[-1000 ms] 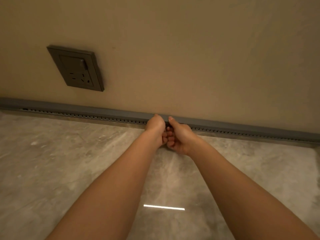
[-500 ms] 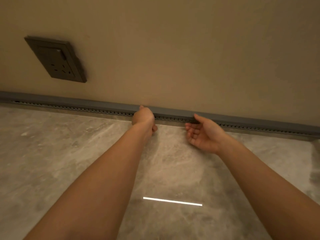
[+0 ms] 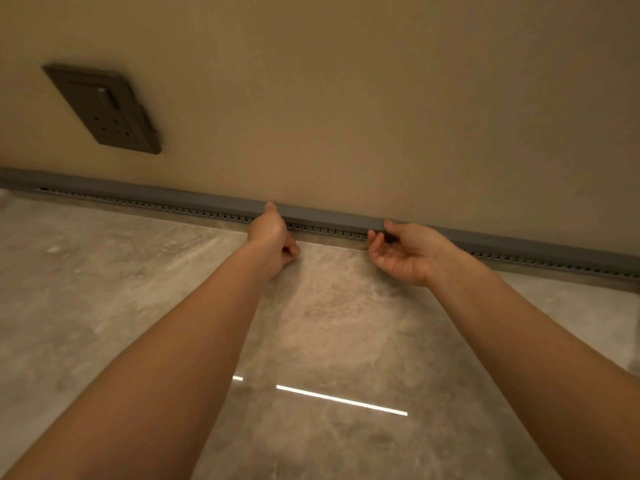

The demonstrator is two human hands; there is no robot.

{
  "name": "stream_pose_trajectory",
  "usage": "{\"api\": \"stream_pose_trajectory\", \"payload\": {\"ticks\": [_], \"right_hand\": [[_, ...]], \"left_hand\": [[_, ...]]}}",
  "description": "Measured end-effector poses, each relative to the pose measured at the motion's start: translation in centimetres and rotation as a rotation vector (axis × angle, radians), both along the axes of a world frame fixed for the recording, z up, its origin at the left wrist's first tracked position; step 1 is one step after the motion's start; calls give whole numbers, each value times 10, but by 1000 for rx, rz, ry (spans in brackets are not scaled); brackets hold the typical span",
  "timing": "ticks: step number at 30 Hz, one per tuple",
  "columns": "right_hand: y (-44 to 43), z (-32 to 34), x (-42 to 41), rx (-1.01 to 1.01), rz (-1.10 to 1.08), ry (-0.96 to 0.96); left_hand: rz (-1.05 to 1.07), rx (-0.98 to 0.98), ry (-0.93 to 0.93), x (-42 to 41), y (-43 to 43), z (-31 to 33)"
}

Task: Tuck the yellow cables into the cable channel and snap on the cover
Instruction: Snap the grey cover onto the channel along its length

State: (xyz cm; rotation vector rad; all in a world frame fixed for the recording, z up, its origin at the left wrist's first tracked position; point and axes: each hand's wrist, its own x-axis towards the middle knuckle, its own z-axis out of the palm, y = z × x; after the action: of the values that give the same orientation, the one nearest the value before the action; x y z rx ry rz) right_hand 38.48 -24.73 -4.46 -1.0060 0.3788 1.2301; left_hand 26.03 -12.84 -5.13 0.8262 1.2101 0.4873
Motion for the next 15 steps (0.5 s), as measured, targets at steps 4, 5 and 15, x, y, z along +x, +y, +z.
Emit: {"api": "stream_pose_trajectory", "payload": {"ticks": [4, 5, 15], "right_hand": [[0, -5, -3, -12, 24, -57], [1, -4, -3, -6, 24, -52], [-3, -6, -5, -91, 218, -190]], "left_hand": [[68, 2, -17, 0, -5, -4], [74, -7, -15, -1, -5, -4], [-424, -70, 190, 46, -62, 11]]}}
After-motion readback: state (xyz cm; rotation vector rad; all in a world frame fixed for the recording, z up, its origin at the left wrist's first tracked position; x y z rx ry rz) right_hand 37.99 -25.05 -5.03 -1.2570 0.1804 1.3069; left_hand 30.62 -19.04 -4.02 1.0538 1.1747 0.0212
